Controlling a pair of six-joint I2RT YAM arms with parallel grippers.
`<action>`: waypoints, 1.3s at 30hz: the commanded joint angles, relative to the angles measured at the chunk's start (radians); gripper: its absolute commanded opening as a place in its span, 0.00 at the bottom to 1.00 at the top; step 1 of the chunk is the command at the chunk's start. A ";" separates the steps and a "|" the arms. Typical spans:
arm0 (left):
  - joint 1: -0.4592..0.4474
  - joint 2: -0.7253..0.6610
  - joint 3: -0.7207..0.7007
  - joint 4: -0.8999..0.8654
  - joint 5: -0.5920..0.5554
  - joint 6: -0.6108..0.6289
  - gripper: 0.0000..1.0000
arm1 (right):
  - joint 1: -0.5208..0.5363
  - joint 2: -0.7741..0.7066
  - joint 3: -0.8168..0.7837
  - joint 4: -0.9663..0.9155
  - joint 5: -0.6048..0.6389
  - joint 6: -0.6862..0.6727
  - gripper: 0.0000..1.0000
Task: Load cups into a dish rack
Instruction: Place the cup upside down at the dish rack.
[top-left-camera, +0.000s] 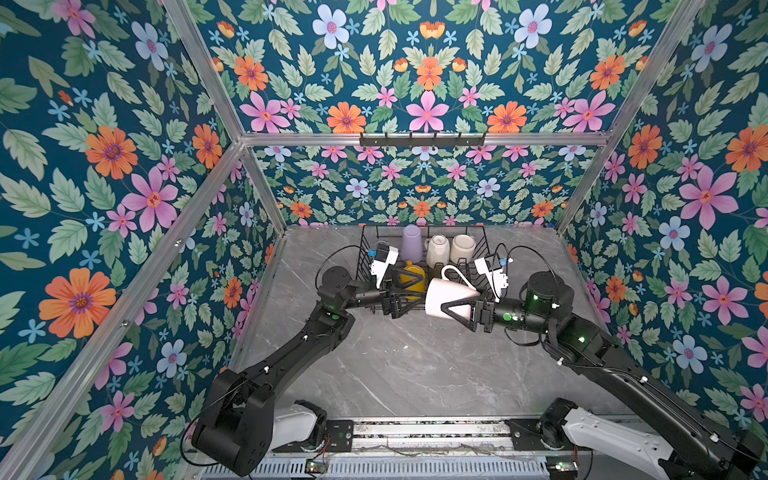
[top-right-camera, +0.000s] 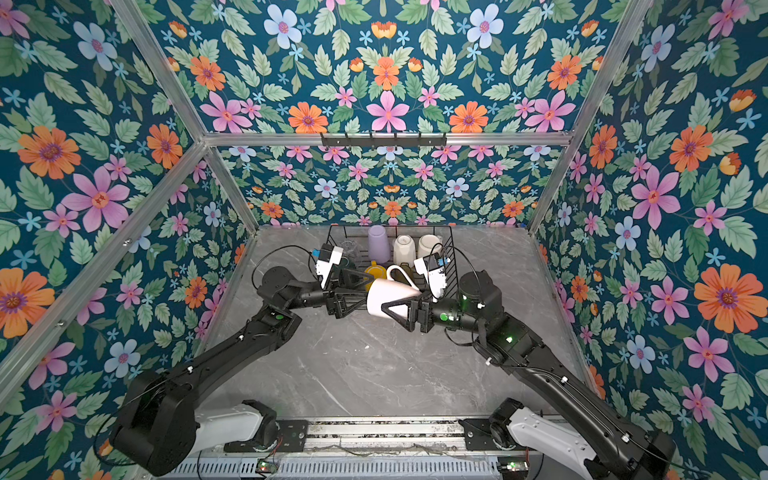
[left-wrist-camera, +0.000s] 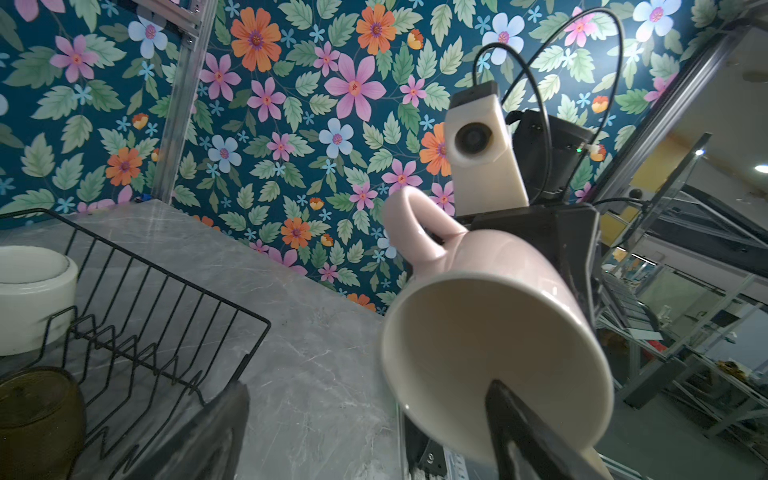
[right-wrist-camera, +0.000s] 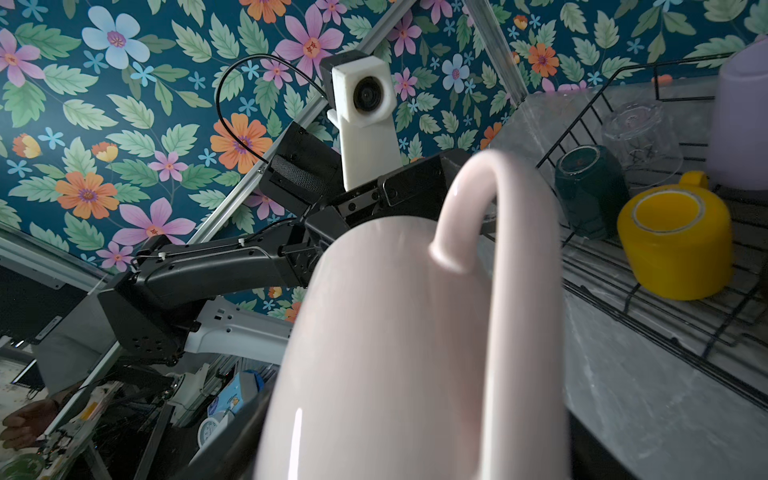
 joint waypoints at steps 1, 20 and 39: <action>0.002 -0.020 0.020 -0.171 -0.088 0.134 0.94 | -0.001 -0.032 0.027 -0.069 0.073 -0.040 0.00; 0.013 -0.165 0.265 -0.857 -1.035 0.427 1.00 | -0.134 0.006 0.256 -0.593 0.398 -0.083 0.00; 0.014 -0.374 0.167 -0.860 -1.204 0.549 1.00 | -0.240 0.449 0.528 -0.751 0.557 -0.225 0.00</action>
